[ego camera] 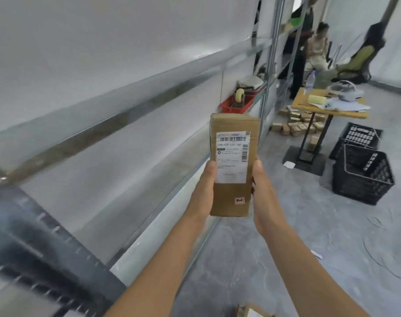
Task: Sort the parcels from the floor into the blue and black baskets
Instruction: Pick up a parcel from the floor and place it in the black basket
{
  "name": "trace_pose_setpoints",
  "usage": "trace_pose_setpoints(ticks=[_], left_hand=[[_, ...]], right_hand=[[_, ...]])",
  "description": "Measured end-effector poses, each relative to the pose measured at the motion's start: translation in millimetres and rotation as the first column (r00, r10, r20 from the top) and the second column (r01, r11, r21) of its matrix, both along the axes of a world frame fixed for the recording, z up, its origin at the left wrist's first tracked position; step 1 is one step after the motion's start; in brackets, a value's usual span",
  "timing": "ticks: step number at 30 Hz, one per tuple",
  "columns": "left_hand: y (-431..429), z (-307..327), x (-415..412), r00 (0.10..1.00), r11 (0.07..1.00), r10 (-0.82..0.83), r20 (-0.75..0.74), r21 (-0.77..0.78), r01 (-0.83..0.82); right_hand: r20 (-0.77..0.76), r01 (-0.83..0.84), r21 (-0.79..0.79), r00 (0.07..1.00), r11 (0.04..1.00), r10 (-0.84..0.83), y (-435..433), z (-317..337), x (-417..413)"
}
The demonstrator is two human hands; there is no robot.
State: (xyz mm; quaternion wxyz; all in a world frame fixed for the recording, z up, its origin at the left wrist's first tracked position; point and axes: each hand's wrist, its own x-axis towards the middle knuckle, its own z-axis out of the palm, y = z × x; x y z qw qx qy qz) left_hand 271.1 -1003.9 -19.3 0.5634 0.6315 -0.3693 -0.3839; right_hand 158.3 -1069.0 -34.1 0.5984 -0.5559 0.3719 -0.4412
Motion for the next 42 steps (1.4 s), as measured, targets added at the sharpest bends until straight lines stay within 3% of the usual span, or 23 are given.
trace_pose_setpoints(ticks=[14,23,37,42], left_hand=[[157,102,-31,0.934,0.934,0.339,0.111,-0.154,-0.321],[324,110,-46,0.785,0.789,0.608,0.118,-0.2,-0.581],[650,95,-129,0.461,0.456,0.887,0.027,-0.204,-0.866],[743,96,-167,0.28,0.281,0.96,0.033,-0.186,-0.942]], right_hand=[[0.052,-0.338,-0.124,0.937,0.933,0.346,111,100,9],[0.064,-0.575,-0.095,0.811,0.812,0.582,268,113,27],[0.044,-0.886,-0.108,0.448,0.451,0.893,578,107,-3],[0.046,-0.954,-0.086,0.285,0.288,0.958,680,104,-13]])
